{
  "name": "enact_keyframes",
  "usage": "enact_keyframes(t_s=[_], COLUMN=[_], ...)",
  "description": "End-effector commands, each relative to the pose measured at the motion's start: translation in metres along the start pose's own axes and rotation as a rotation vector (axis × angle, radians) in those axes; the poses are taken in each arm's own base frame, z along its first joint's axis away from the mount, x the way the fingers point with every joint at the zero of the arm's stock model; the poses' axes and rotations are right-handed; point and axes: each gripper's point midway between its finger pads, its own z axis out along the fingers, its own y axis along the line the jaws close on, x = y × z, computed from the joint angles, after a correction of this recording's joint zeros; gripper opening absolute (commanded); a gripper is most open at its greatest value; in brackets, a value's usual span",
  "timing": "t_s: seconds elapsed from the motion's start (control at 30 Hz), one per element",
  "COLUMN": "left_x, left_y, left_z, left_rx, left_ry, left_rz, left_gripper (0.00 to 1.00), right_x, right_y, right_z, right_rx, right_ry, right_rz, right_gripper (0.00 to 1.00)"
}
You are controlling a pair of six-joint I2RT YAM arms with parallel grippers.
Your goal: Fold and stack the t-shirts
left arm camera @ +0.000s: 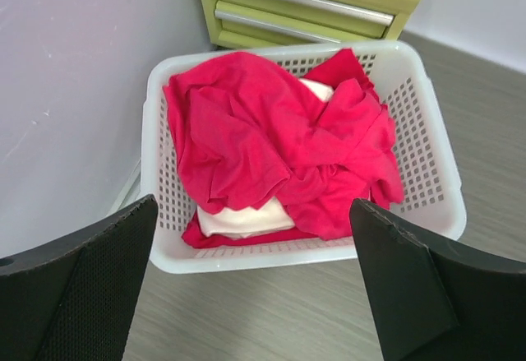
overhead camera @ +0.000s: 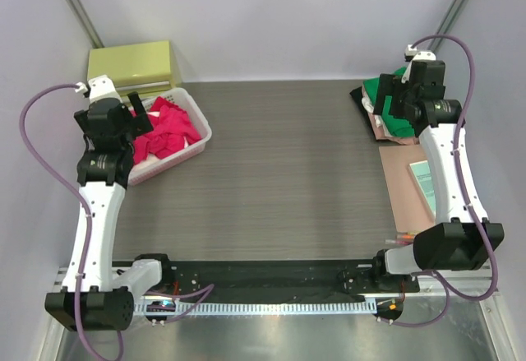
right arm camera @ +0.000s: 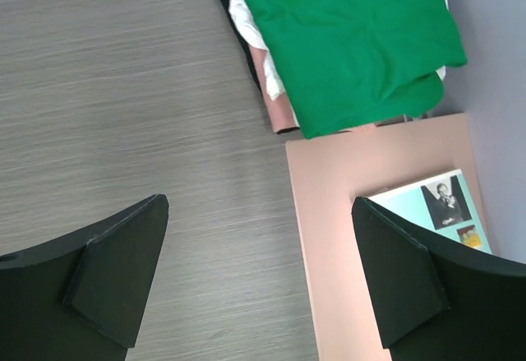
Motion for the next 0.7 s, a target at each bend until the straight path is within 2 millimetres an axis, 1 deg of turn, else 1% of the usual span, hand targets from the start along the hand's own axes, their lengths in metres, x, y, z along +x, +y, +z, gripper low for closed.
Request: enact_keyframes(t_s=[0.0,0.03,0.07,0.1,0.13,0.17,0.2,0.23,0.27,0.33,0.37,0.4,0.43,0.47,0.5,0.53,0.57,0.6,0.67], left_x=[0.001,-0.001,0.006,0.009,0.016,0.023,0.032,0.04,0.041,0.049,0.047,0.047,0.047,0.046,0.046,0.045,0.047,0.045,0.047], left_y=[0.007,0.006,0.004,0.004,0.0,-0.006,-0.005,-0.009,-0.008,-0.004,-0.001,0.007,0.009,0.011,0.013,0.013,0.013,0.01,0.005], left_z=[-0.006,-0.004,-0.003,-0.003,-0.002,-0.002,-0.002,0.001,0.002,0.007,0.008,0.007,0.006,0.005,0.004,0.002,-0.001,-0.003,-0.005], left_rx=[-0.031,-0.026,-0.016,-0.013,0.005,0.037,0.032,0.038,0.033,0.0,-0.023,-0.067,-0.082,-0.093,-0.097,-0.093,-0.083,-0.061,-0.021], left_ry=[0.053,0.033,0.044,0.044,0.066,0.096,0.139,0.178,0.189,0.232,0.232,0.242,0.245,0.244,0.24,0.233,0.225,0.207,0.198], left_rz=[0.024,0.018,0.021,0.001,0.006,0.011,0.014,0.02,0.025,0.042,0.044,0.054,0.062,0.059,0.058,0.052,0.045,0.034,0.021], left_gripper=[1.0,1.0,1.0,1.0,1.0,1.0,1.0,1.0,1.0,1.0,1.0,1.0,1.0,1.0,1.0,1.0,1.0,1.0,1.0], right_x=[-0.009,-0.017,-0.024,-0.017,-0.013,-0.002,-0.002,0.005,0.014,0.015,0.017,0.012,0.01,0.003,0.006,0.003,-0.007,0.0,-0.004], right_y=[-0.009,-0.001,0.0,0.001,-0.001,-0.005,-0.009,-0.014,-0.017,-0.018,-0.018,-0.018,-0.019,-0.019,-0.019,-0.019,-0.018,-0.016,-0.014], right_z=[-0.016,-0.03,-0.031,-0.029,-0.024,-0.021,-0.019,-0.009,-0.006,-0.006,-0.007,-0.01,-0.014,-0.02,-0.021,-0.024,-0.025,-0.029,-0.031], right_rx=[0.037,-0.018,-0.022,-0.026,-0.013,0.008,0.032,0.065,0.083,0.093,0.094,0.097,0.106,0.105,0.107,0.108,0.097,0.083,0.063], right_ry=[-0.05,-0.111,-0.157,-0.145,-0.124,-0.069,-0.047,0.001,0.049,0.07,0.082,0.067,0.055,0.013,0.001,-0.028,-0.091,-0.113,-0.161], right_rz=[-0.002,0.004,0.026,0.033,0.033,0.024,0.017,-0.003,-0.013,-0.008,-0.001,0.018,0.038,0.075,0.087,0.105,0.127,0.136,0.142], right_gripper=[1.0,1.0,1.0,1.0,1.0,1.0,1.0,1.0,1.0,1.0,1.0,1.0,1.0,1.0,1.0,1.0,1.0,1.0,1.0])
